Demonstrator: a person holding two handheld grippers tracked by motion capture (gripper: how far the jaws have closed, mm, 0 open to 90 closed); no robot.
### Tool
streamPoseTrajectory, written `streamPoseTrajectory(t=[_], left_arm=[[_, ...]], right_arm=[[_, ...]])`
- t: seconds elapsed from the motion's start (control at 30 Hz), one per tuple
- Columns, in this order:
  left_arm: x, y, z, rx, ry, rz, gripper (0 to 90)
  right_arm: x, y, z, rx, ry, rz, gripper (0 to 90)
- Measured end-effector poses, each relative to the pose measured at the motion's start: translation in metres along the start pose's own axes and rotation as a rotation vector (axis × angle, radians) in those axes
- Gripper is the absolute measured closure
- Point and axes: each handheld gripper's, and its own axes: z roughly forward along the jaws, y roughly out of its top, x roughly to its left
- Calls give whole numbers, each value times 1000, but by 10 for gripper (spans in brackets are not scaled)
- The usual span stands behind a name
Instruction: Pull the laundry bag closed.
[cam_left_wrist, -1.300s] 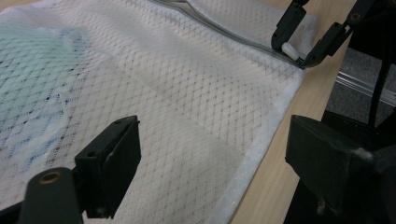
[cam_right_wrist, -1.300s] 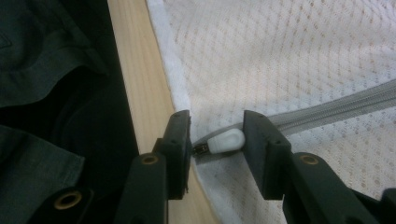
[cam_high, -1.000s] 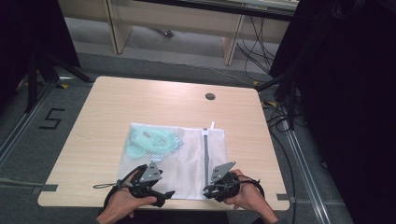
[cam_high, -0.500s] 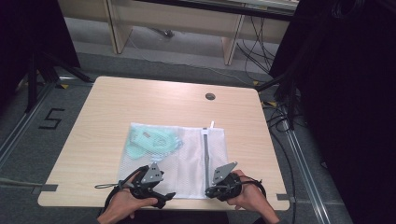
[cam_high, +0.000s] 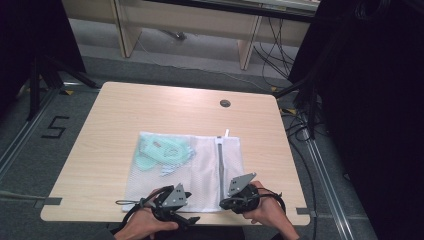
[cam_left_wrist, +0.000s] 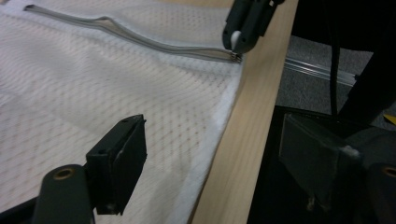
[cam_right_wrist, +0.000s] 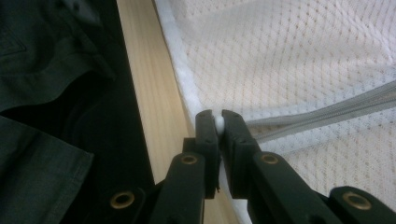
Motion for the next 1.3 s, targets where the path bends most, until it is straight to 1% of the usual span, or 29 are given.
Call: streamPoseTrajectory(t=[0.03,0.07,0.1,0.17,0.23,0.33,0.37,0.47,0.5,0.53,0.57,0.6,0.63,0.67,0.7,0.77,0.83,0.87,0.9,0.97,1.0,1.03,1.07,1.1,1.13,1.17,1.2,1.23,1.3], left_arm=[[0,0,3,6,-3,8,224],[-2,0,5,4,-6,-2,224],[-1,0,6,11,-4,12,225],[-4,1,10,-20,-8,9,242],[-6,2,14,-25,-10,3,297],[-7,2,20,-5,-13,15,303],[-8,1,24,-13,-14,6,305],[-8,4,28,22,10,32,312],[-9,5,29,37,15,40,306],[-9,5,32,37,27,33,306],[-10,6,33,48,26,41,300],[-10,6,35,44,29,32,302],[-10,7,36,59,32,48,329],[-11,7,38,47,40,38,329],[-11,8,39,41,39,44,357],[-10,10,40,37,63,58,436],[-11,11,42,15,65,59,458],[-10,12,42,21,64,69,477],[-11,12,45,-5,59,52,501],[-12,14,46,0,59,51,552],[-11,14,46,2,58,65,552],[-12,15,47,3,47,62,575],[-12,15,47,3,52,79,587],[-13,16,49,-11,51,64,621],[-12,17,49,-5,54,77,621],[-13,17,50,3,46,82,639],[-11,17,51,20,49,100,653],[-12,18,54,9,34,83,665],[-14,17,57,4,32,82,689]], right_arm=[[0,0,-1,-1,1,5,862],[0,0,-1,-1,1,5,862],[0,0,-1,-2,-7,4,862],[0,0,-1,-5,-1,7,862],[-1,0,-2,-11,5,9,862],[-1,1,-3,-16,-4,20,862],[-1,1,-4,-15,-4,20,862],[-1,2,-5,-28,-5,25,862],[-2,2,-5,-37,-14,12,862],[-2,2,-5,-37,-14,12,862],[-3,3,-6,-44,-15,4,862],[-2,3,-6,-47,-16,17,862],[-3,4,-7,-43,-17,29,862],[-3,4,-7,-43,-17,29,862],[-3,5,-7,-45,-18,19,862],[-2,5,-8,-51,-18,27,862],[-2,5,-8,-51,-21,36,862],[-2,5,-8,-53,-19,37,862],[-2,5,-8,-53,-19,36,862],[-2,6,-8,-58,-21,35,861],[-3,6,-9,-56,-23,25,862],[-3,6,-9,-57,-23,23,862],[-4,6,-9,-61,-22,23,862],[-3,6,-8,-65,-22,26,862],[-3,5,-8,-65,-15,35,862],[-3,5,-8,-65,-16,31,861],[-4,6,-8,-66,-21,27,862],[-4,6,-8,-66,-21,27,862],[-4,6,-9,-69,-17,24,862]])
